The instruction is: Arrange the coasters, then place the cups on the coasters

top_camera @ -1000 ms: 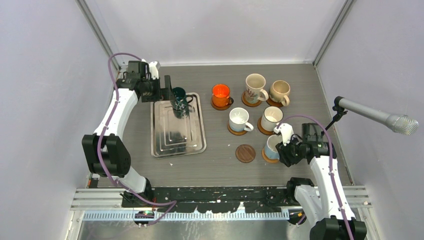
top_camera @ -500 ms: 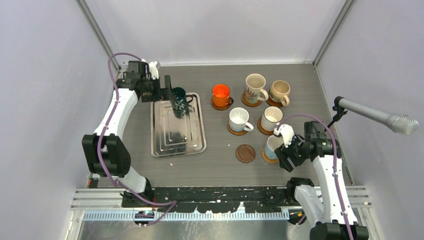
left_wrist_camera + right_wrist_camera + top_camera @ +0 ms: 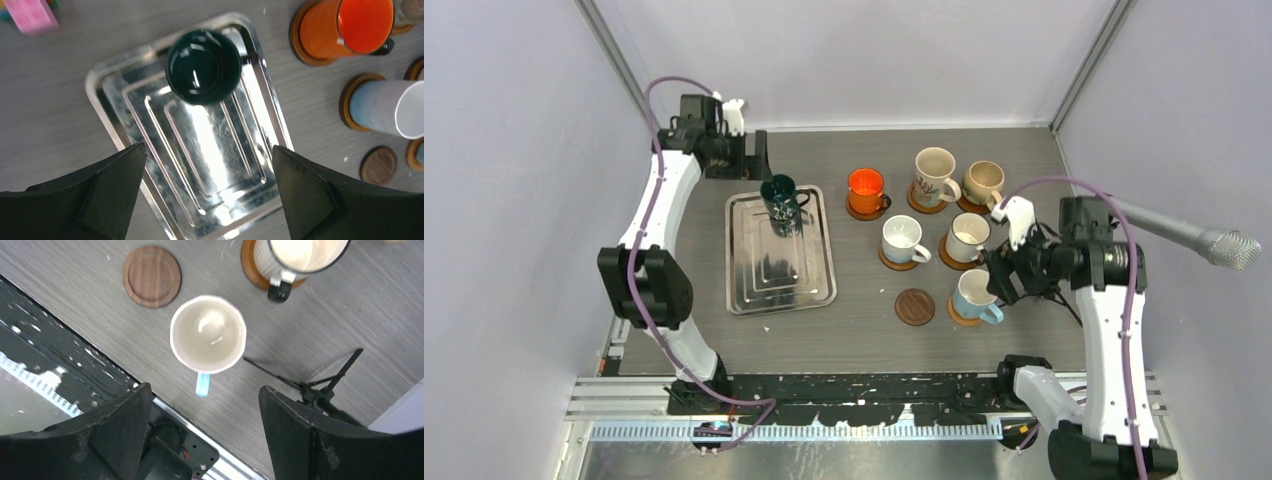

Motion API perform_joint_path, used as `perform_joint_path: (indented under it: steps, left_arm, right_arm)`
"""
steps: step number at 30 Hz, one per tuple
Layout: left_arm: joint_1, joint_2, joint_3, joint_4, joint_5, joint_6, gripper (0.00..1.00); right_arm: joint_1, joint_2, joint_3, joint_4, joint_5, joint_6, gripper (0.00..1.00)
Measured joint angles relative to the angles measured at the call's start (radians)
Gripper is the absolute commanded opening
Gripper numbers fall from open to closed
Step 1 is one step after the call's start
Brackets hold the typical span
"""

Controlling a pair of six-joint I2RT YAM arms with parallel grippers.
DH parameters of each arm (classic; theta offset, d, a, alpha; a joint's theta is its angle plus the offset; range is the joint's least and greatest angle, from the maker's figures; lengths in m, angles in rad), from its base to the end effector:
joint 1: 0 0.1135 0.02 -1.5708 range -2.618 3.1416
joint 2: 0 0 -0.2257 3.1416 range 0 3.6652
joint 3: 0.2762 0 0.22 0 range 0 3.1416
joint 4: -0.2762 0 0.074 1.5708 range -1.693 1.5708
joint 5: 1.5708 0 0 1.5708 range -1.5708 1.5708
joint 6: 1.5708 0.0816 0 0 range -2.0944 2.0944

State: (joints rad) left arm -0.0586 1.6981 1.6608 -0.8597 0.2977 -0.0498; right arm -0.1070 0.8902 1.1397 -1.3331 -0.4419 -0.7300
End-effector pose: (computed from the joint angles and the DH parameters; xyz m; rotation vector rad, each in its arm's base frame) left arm 0.3552 -0.0448 0.2706 0.1397 2.4540 -0.4141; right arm 0.1404 0.0200 0.2687 -0.9032 2.3478 0.2618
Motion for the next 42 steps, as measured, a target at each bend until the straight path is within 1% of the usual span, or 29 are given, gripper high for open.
perform_joint_path:
  steps: [4, 10, 12, 16, 21, 23, 26, 29, 31, 34, 40, 41, 42]
  left_arm:
    - [0.000, 0.133, 0.214, -0.037, 0.010, 0.055, 1.00]
    - [0.000, 0.383, 0.523, -0.069, 0.067, 0.080, 0.99]
    - [0.000, 0.467, 0.594, -0.073, 0.100, 0.079, 0.97]
    - [0.000, 0.577, 0.643, -0.075, 0.153, 0.069, 0.93]
    - [-0.002, 0.657, 0.644, -0.084, 0.203, 0.057, 0.86]
    - [-0.005, 0.669, 0.641, -0.090, 0.221, 0.059, 0.83]
    - [-0.010, 0.667, 0.603, -0.091, 0.254, 0.066, 0.76]
    - [-0.020, 0.649, 0.504, -0.073, 0.283, 0.092, 0.70]
    - [-0.026, 0.624, 0.432, -0.069, 0.327, 0.094, 0.67]
    - [-0.048, 0.550, 0.305, -0.067, 0.357, 0.117, 0.64]
    - [-0.100, 0.435, 0.129, -0.064, 0.377, 0.179, 0.61]
    - [-0.107, 0.417, 0.105, -0.066, 0.380, 0.190, 0.62]
    - [-0.113, 0.399, 0.080, -0.066, 0.384, 0.200, 0.65]
  right_arm:
    - [0.000, 0.138, 0.140, 0.026, -0.055, 0.089, 0.83]
    - [0.004, 0.248, 0.220, 0.068, -0.084, 0.175, 0.83]
    - [0.011, 0.262, 0.249, 0.082, -0.089, 0.198, 0.83]
    - [0.038, 0.274, 0.295, 0.107, -0.096, 0.235, 0.83]
    - [0.105, 0.315, 0.326, 0.145, -0.091, 0.276, 0.83]
    - [0.142, 0.335, 0.327, 0.166, -0.082, 0.293, 0.83]
    - [0.196, 0.360, 0.327, 0.198, -0.071, 0.314, 0.83]
    - [0.242, 0.390, 0.333, 0.229, -0.063, 0.330, 0.83]
    - [0.269, 0.419, 0.347, 0.248, -0.058, 0.341, 0.83]
    - [0.309, 0.464, 0.367, 0.280, -0.053, 0.352, 0.83]
    - [0.430, 0.537, 0.372, 0.347, -0.029, 0.385, 0.83]
    - [0.451, 0.546, 0.372, 0.358, -0.025, 0.391, 0.83]
    - [0.480, 0.557, 0.371, 0.373, -0.015, 0.398, 0.83]
